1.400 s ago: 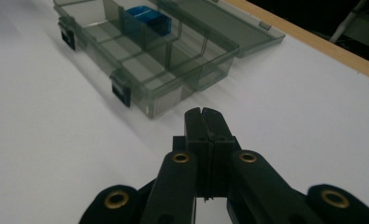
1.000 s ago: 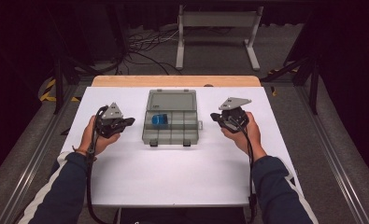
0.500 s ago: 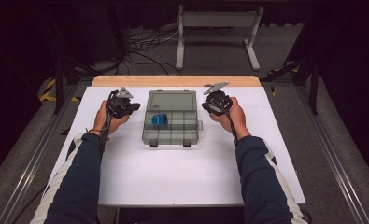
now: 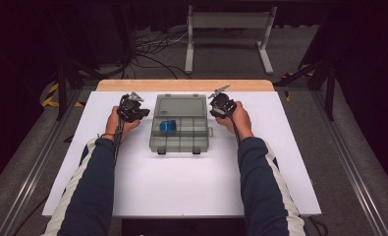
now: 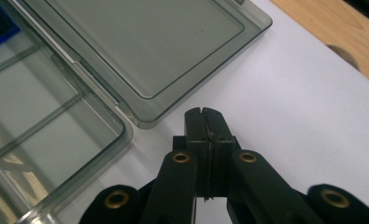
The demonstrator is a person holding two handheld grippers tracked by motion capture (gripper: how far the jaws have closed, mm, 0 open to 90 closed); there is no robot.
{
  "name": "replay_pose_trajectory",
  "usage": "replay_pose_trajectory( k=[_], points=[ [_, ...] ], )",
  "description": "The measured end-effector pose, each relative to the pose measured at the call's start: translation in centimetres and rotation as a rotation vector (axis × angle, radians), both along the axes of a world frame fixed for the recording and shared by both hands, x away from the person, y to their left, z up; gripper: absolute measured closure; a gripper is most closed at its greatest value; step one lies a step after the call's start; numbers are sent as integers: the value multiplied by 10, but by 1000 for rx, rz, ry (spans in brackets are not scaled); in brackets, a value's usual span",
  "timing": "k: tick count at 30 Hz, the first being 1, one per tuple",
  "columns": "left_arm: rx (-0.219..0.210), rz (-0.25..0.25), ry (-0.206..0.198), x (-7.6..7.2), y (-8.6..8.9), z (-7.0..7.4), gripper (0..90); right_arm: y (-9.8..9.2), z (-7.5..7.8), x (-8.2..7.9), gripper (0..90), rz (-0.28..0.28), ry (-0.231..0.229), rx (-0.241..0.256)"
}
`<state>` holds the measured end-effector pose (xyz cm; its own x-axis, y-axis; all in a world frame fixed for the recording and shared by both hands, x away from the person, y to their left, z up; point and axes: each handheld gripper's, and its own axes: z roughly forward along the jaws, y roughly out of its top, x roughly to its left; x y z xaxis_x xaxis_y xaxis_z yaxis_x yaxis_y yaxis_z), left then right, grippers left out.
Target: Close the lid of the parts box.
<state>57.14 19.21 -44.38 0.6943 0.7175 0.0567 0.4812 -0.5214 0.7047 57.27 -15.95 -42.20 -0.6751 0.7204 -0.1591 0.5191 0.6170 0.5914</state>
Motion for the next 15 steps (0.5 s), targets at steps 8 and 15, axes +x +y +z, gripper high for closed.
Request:
replay_pose_trajectory(
  k=[8,15],
  points=[
    [16,-11,12,4,-9,-10,899,4,-9,6,900,-5,13,-27],
    [14,-12,12,5,-11,-14,898,5,-14,10,900,-12,25,-31]
  ],
)
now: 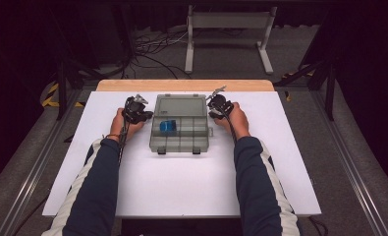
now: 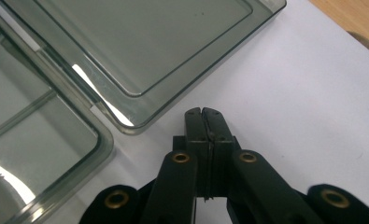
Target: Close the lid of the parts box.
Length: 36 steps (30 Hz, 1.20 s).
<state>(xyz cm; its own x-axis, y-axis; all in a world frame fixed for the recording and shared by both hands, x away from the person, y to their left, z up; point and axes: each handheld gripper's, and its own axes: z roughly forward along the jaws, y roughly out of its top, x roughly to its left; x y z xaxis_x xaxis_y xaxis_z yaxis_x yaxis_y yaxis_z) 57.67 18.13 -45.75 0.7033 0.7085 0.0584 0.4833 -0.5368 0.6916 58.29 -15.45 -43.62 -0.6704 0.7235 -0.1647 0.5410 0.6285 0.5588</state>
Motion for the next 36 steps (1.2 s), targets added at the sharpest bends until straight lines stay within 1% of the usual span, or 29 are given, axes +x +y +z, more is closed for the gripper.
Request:
replay_pose_trajectory(
  k=[1,4,5,7,9,10,12,13,18,22,26,28,29,31,32,33,35,36],
  points=[
    [-2,-3,7,0,-1,0,899,0,0,0,900,6,0,2],
    [-5,-9,7,1,-2,0,898,0,0,1,900,15,2,-1],
    [8,-16,5,1,-3,1,898,0,0,1,900,19,5,-1],
    [18,-23,10,2,-4,1,898,2,0,1,900,45,7,6],
    [18,-34,11,3,-3,2,898,4,0,1,900,59,3,-22],
    [18,-31,5,4,-3,1,898,4,0,2,900,65,4,-26],
    [15,-23,11,5,-4,1,897,4,0,3,900,65,6,-20],
    [17,-21,7,6,-5,1,897,3,0,3,900,68,8,-17],
    [33,-18,-1,10,-8,2,897,5,-1,5,900,59,-8,-9],
    [18,-7,-4,13,-10,0,896,5,-2,8,900,55,-18,8],
    [24,5,-17,16,-12,0,895,7,-4,10,900,45,-38,16],
    [15,12,-23,17,-12,-1,895,9,-4,11,900,41,-50,16],
    [9,16,-29,18,-11,-1,895,10,-5,11,900,37,-55,20],
    [5,24,-26,19,-12,-1,895,10,-6,12,900,31,-62,40],
    [10,28,-34,20,-13,-1,895,10,-6,12,900,28,-67,47],
    [5,29,-29,21,-13,-2,895,10,-7,13,900,26,-71,51],
    [7,34,-39,22,-14,-1,895,10,-7,13,900,23,-76,54],
    [5,38,-37,23,-14,-1,895,10,-7,13,900,21,-80,56]
  ],
)
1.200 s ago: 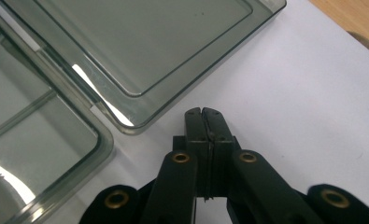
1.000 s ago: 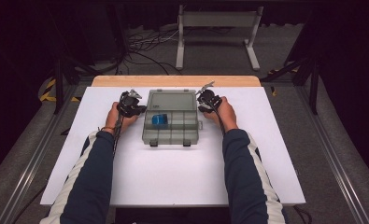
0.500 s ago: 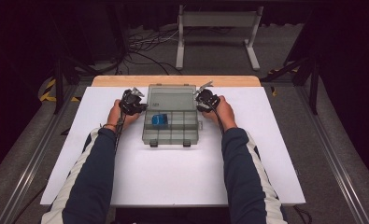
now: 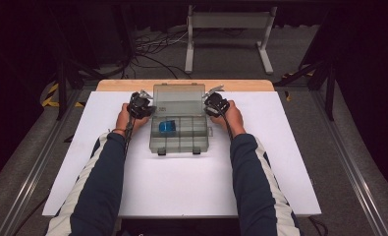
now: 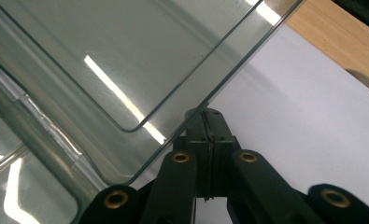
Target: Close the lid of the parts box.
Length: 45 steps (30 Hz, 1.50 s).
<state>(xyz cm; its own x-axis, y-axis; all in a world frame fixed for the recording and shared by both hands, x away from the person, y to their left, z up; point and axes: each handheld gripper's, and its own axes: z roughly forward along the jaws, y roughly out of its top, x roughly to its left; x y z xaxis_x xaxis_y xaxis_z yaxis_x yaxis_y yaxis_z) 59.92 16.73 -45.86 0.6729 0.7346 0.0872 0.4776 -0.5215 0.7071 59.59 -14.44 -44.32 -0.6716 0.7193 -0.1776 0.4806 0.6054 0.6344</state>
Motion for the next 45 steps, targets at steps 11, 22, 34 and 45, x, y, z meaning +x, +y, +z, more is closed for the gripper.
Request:
replay_pose_trajectory(
  k=[11,22,34,45],
  points=[
    [-4,21,-40,2,-4,9,895,-2,5,-1,900,-31,-62,31],
    [-49,59,-102,-4,-6,24,896,-7,21,-6,900,-60,-165,90],
    [-70,73,-138,-13,-7,41,895,-7,38,-15,900,-76,-232,119],
    [-111,94,-158,-21,-5,49,893,-8,46,-23,900,-75,-268,147]
  ],
)
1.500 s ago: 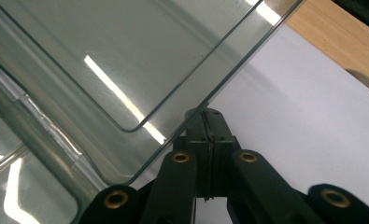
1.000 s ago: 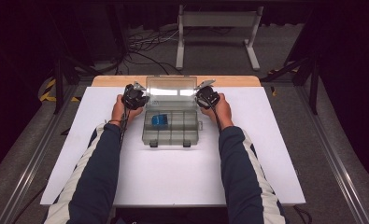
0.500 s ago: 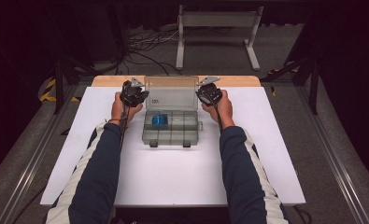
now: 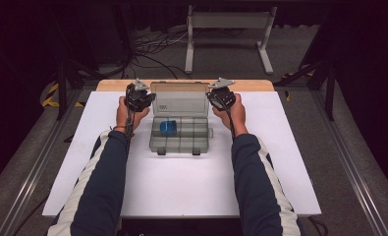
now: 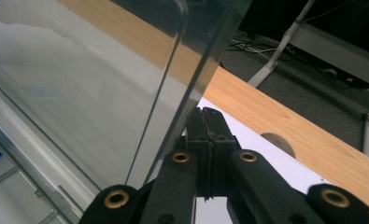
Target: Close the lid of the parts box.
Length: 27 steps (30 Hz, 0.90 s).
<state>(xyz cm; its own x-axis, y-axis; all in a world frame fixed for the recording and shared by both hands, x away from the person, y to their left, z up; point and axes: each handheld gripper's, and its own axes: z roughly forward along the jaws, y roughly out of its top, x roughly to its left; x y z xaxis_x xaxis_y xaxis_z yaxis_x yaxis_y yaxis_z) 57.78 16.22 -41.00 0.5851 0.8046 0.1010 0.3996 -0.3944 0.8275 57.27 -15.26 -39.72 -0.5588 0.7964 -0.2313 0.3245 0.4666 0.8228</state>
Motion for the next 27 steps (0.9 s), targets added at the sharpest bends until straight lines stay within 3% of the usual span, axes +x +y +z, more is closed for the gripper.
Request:
replay_pose_trajectory(
  k=[10,27],
  points=[
    [-5,8,-26,-10,1,10,894,0,6,-8,900,-3,-23,21],
    [22,11,-62,-28,-1,26,897,1,16,-24,900,-7,-50,34]
  ],
)
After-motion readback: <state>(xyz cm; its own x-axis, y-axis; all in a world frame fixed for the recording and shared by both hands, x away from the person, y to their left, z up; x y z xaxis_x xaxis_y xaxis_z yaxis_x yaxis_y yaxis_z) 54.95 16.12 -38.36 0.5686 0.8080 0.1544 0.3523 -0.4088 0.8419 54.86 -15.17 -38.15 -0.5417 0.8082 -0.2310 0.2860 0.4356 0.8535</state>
